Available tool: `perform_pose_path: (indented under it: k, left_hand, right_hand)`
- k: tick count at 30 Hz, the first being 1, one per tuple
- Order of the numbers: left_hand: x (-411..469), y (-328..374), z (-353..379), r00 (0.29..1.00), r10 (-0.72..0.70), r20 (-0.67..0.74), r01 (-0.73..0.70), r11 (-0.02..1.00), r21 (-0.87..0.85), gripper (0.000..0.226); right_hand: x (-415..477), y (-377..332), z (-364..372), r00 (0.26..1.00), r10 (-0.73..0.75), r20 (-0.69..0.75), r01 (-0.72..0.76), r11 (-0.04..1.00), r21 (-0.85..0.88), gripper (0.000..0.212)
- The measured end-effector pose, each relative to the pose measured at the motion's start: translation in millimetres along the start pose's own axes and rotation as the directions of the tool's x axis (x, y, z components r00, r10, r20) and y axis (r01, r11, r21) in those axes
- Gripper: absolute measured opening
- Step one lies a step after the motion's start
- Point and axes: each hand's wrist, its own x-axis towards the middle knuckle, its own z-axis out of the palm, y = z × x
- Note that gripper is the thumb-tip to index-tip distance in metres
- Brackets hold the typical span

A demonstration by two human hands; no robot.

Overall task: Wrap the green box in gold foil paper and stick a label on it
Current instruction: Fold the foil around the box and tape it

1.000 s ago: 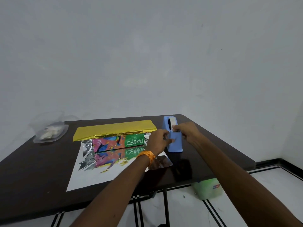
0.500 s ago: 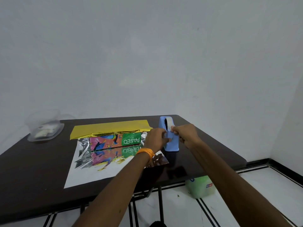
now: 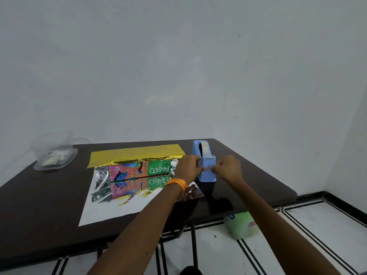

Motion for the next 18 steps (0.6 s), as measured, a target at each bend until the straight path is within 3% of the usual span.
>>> perform_pose_path:
  k: [4,8,16,18]
  left_hand:
    - [-4,0,2,1.0,0.001,0.005,-0.001,1.0,-0.011,0.037]
    - [-12,-6,-11,1.0,0.002,0.005,-0.002,1.0,0.014,0.046]
    - [-20,-59,-107,0.987,-0.017,-0.16,0.041,0.989,0.143,0.024]
    - [-20,-78,-128,0.984,-0.033,-0.177,0.067,0.98,0.189,0.023]
  right_hand:
    - [-9,15,-1,0.992,-0.113,-0.054,0.105,0.986,-0.132,0.041]
    - [-11,-6,-3,0.954,-0.293,0.06,0.298,0.949,-0.1,0.023]
    - [-14,-68,42,0.725,-0.624,0.292,0.653,0.758,-0.001,0.013]
    - [-10,-80,55,0.68,-0.645,0.349,0.693,0.72,-0.019,0.026]
